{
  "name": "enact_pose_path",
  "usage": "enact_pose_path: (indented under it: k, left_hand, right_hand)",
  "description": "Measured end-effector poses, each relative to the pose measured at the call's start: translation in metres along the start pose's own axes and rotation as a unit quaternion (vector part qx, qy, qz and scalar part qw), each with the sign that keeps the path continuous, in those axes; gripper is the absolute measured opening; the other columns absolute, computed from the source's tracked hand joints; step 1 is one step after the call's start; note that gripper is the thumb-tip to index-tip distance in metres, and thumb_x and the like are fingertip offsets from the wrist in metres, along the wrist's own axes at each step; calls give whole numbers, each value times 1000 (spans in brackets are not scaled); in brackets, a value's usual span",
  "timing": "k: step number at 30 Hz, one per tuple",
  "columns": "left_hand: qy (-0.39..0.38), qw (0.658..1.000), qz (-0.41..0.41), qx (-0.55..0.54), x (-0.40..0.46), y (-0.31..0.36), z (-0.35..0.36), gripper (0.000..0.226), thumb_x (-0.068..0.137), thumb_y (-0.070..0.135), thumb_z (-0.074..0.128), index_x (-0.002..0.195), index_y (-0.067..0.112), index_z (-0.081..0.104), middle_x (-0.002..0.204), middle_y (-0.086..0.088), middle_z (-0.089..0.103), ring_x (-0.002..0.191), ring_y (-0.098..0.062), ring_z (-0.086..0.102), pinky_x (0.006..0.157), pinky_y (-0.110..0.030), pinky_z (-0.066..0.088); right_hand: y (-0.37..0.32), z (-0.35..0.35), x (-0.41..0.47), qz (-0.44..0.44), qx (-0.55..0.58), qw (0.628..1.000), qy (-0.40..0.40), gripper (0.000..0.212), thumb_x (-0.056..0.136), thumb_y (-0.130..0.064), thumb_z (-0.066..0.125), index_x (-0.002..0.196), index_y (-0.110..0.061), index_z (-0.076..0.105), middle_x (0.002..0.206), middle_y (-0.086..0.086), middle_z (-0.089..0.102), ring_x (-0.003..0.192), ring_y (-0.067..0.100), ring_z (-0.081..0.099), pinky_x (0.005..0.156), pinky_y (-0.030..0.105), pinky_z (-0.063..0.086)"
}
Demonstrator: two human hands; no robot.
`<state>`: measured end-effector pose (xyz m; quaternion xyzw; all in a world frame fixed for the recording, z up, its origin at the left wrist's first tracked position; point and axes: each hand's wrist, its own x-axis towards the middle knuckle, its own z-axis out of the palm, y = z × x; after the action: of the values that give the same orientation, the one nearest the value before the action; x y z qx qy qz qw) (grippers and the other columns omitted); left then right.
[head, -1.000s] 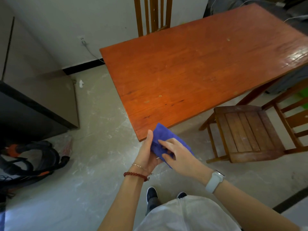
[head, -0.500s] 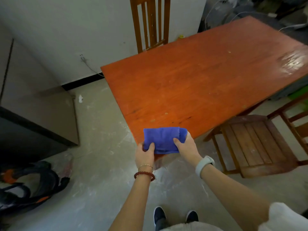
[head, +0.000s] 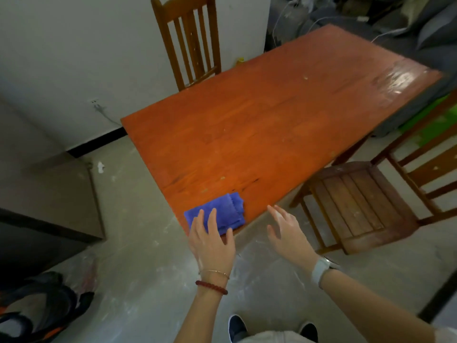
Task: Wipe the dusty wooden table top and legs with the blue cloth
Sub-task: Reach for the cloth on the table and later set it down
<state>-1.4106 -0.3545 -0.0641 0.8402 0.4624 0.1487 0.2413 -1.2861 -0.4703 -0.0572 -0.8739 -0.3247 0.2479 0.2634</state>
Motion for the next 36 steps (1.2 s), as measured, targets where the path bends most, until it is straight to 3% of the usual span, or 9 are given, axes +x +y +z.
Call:
enact_pose_path:
  k: [3,6,9,12,16,25,32,36]
  left_hand:
    - [-51,995,73,40,0,48,13,50,75,32,53,122,15,47,126,-24,53,113,-40,54,86,-53,49]
    - [-166,972,108,127,-8,103,34,54,90,34,48,139,21,31,147,-10,28,136,-27,28,108,-45,29]
    - [-214,954,116,174,-27,151,63,56,92,38,41,142,23,22,149,-4,22,138,-21,19,113,-42,19]
    - [-229,949,103,188,-51,203,97,53,93,38,38,141,23,23,148,-2,26,137,-19,22,114,-39,22]
    - [-223,952,123,171,-68,280,134,48,93,38,38,138,24,29,144,0,32,134,-17,28,110,-35,25]
    - [-142,963,187,133,-23,443,182,42,93,36,41,133,25,38,139,2,39,132,-15,30,109,-36,24]
    - [-112,975,178,76,44,553,239,40,91,36,44,130,25,42,134,1,43,128,-16,34,105,-37,31]
    - [-122,977,163,56,68,602,272,39,92,35,44,130,24,41,135,0,42,129,-17,34,108,-40,31]
  right_hand:
    - [40,-39,-15,-8,-84,996,0,42,95,-26,36,137,-20,38,143,0,40,137,19,24,111,37,27]
    - [88,-79,-27,-8,-144,989,16,57,87,-39,16,129,-21,49,134,-2,51,134,20,33,106,35,31]
    - [139,-120,-40,20,-153,988,3,47,90,-34,26,129,-21,48,134,-2,50,134,20,32,106,36,30]
    - [191,-170,-49,21,-148,989,21,58,84,-43,17,128,-21,49,132,0,51,133,23,35,107,40,30]
    - [259,-244,-52,31,-177,983,31,40,95,-33,33,133,-24,40,139,-3,43,136,18,27,110,39,23]
    - [336,-386,1,-32,-173,978,111,39,95,-25,38,134,-23,42,141,-1,42,137,18,26,111,40,23]
    - [380,-497,81,-93,-207,967,115,38,96,-23,37,134,-23,42,139,-2,43,136,18,28,110,37,24]
    - [405,-537,126,-114,-249,960,65,39,96,-24,35,135,-24,41,139,-1,42,135,18,28,110,38,26]
